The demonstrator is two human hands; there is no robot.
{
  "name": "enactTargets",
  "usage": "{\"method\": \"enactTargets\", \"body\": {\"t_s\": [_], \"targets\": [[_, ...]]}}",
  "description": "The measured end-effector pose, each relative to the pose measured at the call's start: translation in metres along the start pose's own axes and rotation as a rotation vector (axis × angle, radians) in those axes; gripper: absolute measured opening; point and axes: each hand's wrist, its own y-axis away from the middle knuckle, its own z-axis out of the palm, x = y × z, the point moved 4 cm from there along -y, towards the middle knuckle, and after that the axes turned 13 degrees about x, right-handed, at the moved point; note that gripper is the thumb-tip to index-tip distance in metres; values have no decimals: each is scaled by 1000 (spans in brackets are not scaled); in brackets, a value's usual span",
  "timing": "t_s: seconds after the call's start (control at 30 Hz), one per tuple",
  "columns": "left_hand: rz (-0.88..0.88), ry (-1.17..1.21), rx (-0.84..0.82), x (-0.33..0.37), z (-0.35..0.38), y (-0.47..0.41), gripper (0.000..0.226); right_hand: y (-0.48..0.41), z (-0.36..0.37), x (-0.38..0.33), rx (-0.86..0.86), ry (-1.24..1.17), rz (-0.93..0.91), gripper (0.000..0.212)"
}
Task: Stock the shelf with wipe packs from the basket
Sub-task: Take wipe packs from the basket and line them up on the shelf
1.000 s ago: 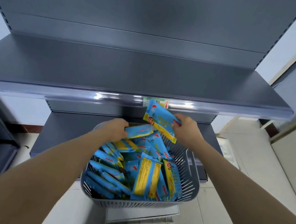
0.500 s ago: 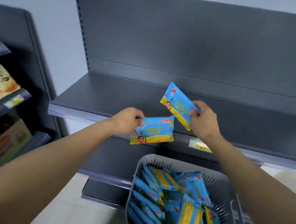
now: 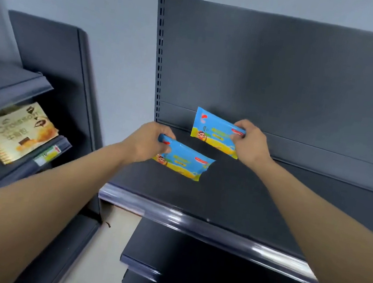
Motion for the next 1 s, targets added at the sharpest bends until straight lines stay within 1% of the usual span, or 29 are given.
{"method": "enactTargets", "body": {"t_s": [0.1, 0.2, 0.4, 0.6, 0.73, 0.83, 0.93, 1.0], "targets": [[-27, 26, 12, -32, -8, -37, 17, -27, 48, -8, -43, -20, 44, 19], [-53, 36, -26, -59, -5, -65, 16, -46, 86, -8, -77, -27, 85, 17], [-105, 97, -68, -89, 9, -102, 18, -69, 132, 1, -82, -73, 186, 15], [-108, 103, -67, -99, 17, -131, 24, -91, 155, 13, -18, -117, 299, 19], [-100, 58, -64, -103, 22, -144, 25, -100, 162, 20, 47, -107, 378, 20], [-87, 40, -61, -104, 27, -157, 25, -104, 163, 23, 108, -111, 387, 15], [-84, 52, -57, -103, 35, -171, 26, -105, 159, 23, 159, -180, 367, 23], [-93, 67, -35, -102, 41, -180, 30, -105, 157, 24, 136, -201, 341, 25]]}}
